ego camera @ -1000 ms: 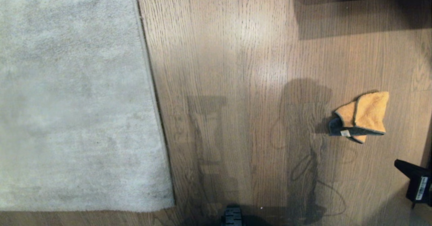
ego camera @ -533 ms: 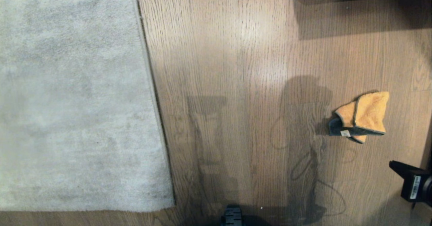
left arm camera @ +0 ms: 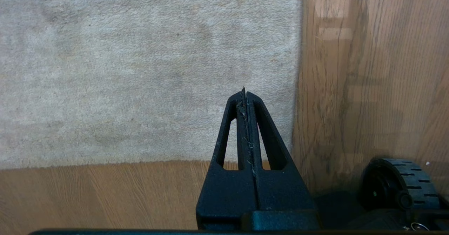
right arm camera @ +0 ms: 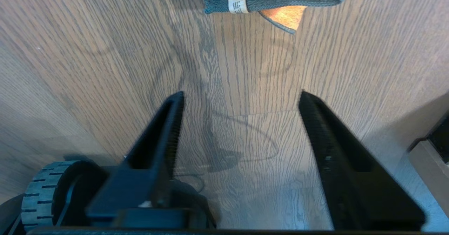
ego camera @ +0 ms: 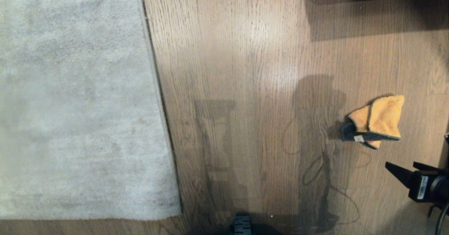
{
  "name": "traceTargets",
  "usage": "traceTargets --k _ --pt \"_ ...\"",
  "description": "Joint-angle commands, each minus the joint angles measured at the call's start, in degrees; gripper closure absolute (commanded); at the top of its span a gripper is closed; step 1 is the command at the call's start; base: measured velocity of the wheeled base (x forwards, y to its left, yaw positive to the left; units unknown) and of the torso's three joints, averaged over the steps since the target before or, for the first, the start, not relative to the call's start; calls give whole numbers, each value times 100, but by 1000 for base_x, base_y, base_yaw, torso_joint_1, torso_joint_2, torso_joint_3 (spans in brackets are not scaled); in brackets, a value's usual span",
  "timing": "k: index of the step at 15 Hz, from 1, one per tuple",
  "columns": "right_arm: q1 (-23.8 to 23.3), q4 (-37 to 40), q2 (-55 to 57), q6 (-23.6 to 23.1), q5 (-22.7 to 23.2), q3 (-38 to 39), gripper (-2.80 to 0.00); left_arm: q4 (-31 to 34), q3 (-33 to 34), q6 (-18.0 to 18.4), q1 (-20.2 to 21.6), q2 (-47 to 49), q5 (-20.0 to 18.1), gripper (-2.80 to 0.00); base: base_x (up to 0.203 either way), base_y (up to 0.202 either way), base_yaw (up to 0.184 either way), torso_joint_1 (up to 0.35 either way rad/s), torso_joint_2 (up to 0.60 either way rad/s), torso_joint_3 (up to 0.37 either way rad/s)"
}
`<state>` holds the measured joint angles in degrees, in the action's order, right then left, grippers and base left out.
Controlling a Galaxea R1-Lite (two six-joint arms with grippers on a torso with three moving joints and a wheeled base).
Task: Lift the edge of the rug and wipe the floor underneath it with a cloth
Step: Pick up the rag
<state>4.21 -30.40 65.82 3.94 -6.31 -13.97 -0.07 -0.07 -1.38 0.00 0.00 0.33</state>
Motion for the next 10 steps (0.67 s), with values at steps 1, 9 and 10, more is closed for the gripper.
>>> traceTargets --k 1,9,10 --pt "-7 -114 212 2 -2 17 -280 -2 -1 -3 0 0 2 0 0 0 0 0 0 0" --pt "-129 -1042 946 -24 -171 -31 -280 -2 7 -3 0 0 2 0 0 0 0 0 0 0" --pt "-139 -1192 1084 -24 -170 -34 -280 -2 -1 -3 0 0 2 0 0 0 0 0 0 0"
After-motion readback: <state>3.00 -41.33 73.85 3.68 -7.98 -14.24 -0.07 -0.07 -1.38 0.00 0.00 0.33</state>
